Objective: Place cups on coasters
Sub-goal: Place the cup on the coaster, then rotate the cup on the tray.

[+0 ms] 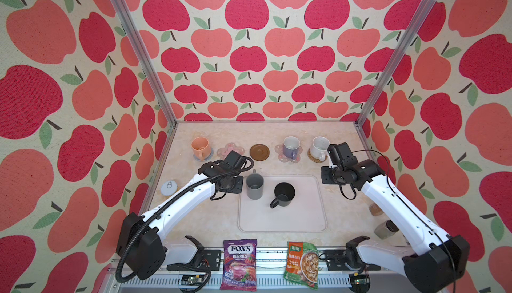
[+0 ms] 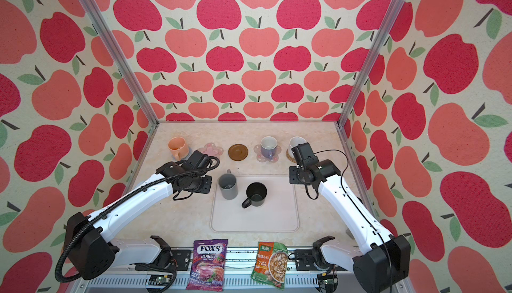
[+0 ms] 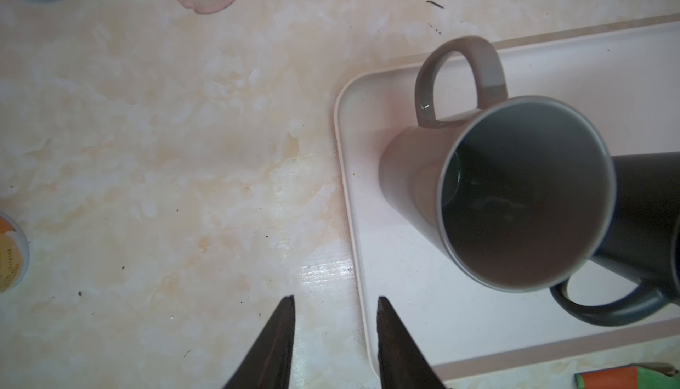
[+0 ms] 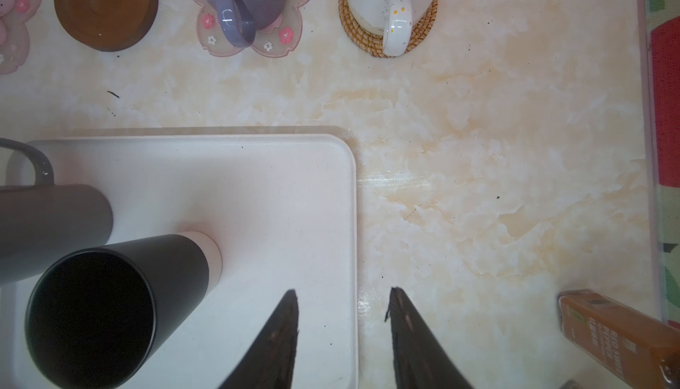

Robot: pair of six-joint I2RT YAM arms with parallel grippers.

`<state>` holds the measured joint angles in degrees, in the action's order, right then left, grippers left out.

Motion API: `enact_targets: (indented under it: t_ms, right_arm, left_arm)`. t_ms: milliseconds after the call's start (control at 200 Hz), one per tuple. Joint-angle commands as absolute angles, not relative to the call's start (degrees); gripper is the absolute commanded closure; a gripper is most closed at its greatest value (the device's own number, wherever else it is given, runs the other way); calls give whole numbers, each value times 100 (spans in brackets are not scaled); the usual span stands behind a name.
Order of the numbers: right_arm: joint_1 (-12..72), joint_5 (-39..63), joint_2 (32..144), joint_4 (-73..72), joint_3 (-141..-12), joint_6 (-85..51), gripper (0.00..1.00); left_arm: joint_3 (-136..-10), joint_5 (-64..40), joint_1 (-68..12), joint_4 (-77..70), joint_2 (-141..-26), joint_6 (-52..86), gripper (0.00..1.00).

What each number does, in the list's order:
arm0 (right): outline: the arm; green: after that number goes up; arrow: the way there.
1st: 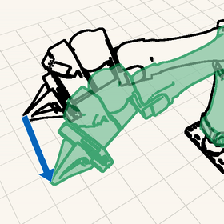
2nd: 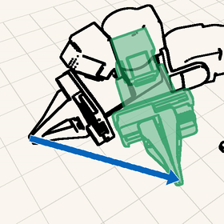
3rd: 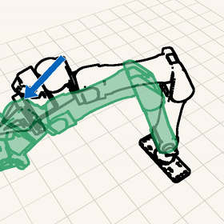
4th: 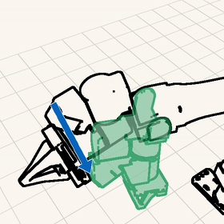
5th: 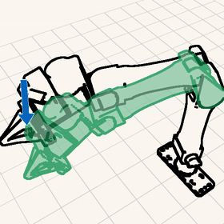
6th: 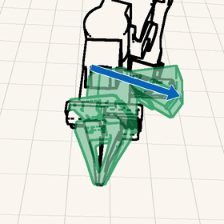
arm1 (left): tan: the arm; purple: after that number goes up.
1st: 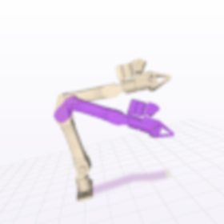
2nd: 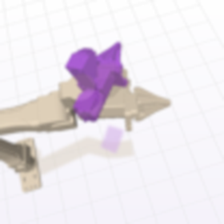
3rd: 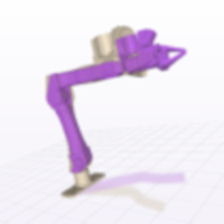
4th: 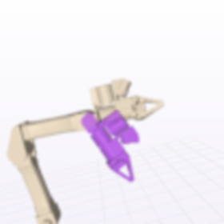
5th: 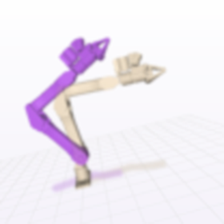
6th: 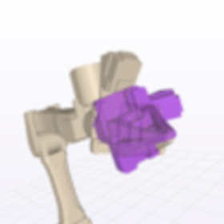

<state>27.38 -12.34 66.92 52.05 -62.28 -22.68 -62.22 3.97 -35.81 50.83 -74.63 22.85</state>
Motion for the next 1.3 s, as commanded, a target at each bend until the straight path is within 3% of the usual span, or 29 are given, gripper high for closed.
enact_targets:
  t_ms: [0, 215, 620, 960, 1296]
  right_arm:
    - [2777, -1171, 6557, 5288, -6109, -2368, 56]
    - [2828, -786, 6871, 4734, -6065, -2571, 56]
    - [2944, -1315, 7062, 4879, -6086, -2171, 57]
    - [2944, -1321, 6777, 4782, -5811, -2141, 57]
    - [2937, -1366, 6775, 4794, -5711, -2018, 56]
  left_arm:
    - [-6475, 304, -3689, 5444, -7438, 1959, 60]
    - [-6392, 547, -3606, 5361, -7366, 1885, 60]
    - [-6862, 22, -2596, 4425, -8265, 2086, 61]
    - [-8589, -43, -3035, 4606, -10068, 1898, 61]
    - [-9275, -305, -3340, 4884, -11110, 1834, 61]
